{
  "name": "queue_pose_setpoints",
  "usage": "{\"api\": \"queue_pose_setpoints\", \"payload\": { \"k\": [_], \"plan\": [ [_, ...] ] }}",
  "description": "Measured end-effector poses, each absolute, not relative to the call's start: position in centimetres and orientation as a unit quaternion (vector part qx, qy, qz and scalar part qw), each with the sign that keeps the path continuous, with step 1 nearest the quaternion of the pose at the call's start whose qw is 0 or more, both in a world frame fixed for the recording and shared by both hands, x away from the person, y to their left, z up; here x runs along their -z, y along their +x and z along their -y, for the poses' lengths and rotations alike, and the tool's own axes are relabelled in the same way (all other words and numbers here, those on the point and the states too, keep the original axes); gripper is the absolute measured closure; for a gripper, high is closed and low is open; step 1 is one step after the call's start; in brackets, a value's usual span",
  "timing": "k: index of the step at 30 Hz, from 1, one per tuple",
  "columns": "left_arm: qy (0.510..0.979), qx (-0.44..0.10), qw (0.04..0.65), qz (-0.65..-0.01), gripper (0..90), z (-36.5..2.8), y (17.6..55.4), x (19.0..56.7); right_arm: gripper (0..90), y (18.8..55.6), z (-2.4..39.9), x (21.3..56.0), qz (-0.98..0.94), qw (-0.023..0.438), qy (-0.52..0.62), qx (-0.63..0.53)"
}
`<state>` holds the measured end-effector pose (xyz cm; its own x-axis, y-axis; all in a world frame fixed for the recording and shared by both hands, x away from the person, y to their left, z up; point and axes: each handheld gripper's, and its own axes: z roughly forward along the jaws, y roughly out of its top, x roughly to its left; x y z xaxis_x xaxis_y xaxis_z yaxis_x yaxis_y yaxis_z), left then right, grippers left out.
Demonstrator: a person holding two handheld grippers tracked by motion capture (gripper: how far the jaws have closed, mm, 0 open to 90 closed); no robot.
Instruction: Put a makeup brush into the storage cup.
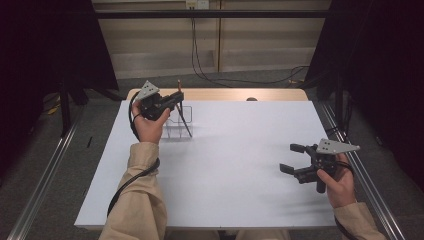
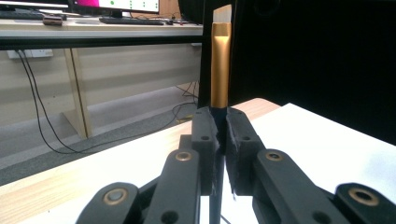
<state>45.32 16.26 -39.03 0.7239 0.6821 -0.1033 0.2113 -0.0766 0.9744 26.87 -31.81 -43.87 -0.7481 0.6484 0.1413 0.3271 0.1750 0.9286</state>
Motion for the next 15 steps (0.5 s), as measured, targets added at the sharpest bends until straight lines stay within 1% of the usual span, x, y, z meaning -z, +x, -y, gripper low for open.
{"api": "queue_pose_setpoints", "payload": {
  "k": [15],
  "plan": [
    [0.707, -0.197, 0.599, -0.321, 83.3, -16.45, 45.00, 39.76, 8.1, 26.72, 31.67, 43.69, -0.755, 0.150, 0.320, -0.552]
  ]
}}
